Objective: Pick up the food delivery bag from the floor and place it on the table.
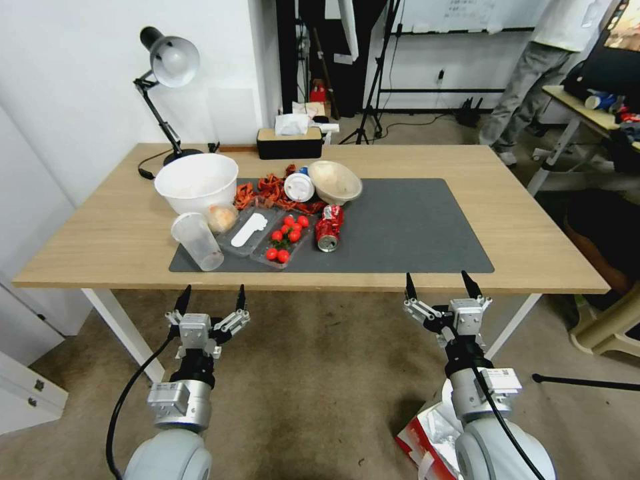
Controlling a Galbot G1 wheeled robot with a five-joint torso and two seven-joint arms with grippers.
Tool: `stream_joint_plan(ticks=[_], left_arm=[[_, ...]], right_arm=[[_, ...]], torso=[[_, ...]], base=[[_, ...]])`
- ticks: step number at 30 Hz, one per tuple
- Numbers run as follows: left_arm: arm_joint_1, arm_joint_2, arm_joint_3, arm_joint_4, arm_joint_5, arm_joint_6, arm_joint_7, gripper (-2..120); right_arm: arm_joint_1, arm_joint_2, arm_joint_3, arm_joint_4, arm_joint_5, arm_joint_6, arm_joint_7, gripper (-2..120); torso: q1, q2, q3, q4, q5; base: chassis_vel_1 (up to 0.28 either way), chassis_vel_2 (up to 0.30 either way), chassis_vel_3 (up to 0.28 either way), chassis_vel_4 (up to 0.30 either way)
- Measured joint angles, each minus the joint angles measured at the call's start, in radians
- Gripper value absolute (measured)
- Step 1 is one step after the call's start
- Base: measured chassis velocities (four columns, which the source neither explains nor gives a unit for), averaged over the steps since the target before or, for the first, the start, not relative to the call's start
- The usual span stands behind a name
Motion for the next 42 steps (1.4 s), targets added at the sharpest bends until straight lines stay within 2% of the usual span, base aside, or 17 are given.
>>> stream_joint_plan(ticks=[11, 42], left_arm=[[0.009, 0.003, 0.003, -0.003, -0.011, 0.003, 0.008, 100], [0.011, 0.006, 0.006, -0.009, -0.025, 0.025, 0.006, 100]], right_arm=[[-0.007, 0.013, 0.003, 0.003, 0.001, 0.013, 0.004, 100], [-0.012, 0.016, 0.002, 0.001, 0.005, 0.006, 0.008, 100]], torso=[[-0.028, -0.064, -0.036, 0.0000, -0.0001], [-0.091, -0.212, -0.121, 0.0001, -0.0001]], base=[[0.000, 0.000, 0.000, 0.000], [0.000, 0.000, 0.000, 0.000]])
